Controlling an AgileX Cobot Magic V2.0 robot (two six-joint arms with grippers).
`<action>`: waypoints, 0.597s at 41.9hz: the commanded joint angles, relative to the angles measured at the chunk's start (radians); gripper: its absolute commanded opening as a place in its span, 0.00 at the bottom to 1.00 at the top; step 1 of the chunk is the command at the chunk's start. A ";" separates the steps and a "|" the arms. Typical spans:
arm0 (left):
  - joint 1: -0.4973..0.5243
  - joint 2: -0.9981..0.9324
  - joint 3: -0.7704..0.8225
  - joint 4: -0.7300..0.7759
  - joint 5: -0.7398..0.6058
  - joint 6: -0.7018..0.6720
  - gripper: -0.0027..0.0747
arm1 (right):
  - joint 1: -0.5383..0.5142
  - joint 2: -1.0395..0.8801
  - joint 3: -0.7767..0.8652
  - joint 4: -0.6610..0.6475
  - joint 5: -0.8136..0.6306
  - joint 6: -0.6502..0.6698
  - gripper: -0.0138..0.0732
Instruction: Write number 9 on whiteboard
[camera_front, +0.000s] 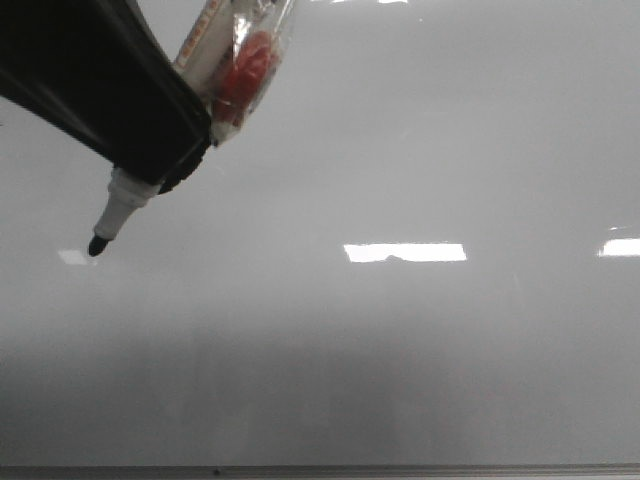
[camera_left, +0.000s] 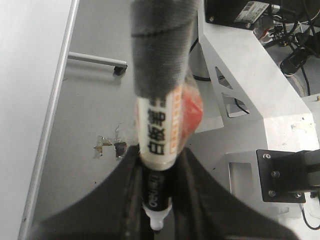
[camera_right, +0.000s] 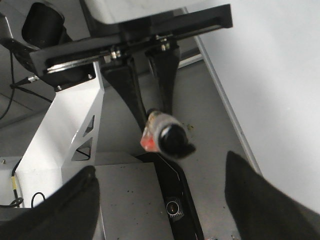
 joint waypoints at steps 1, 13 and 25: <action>-0.009 -0.030 -0.033 -0.066 0.040 0.002 0.02 | 0.034 0.048 -0.075 0.056 -0.010 -0.019 0.78; -0.009 -0.030 -0.033 -0.066 0.034 0.002 0.02 | 0.083 0.179 -0.124 0.064 0.026 -0.047 0.78; -0.009 -0.030 -0.033 -0.066 -0.023 0.002 0.03 | 0.088 0.191 -0.124 0.069 0.048 -0.047 0.41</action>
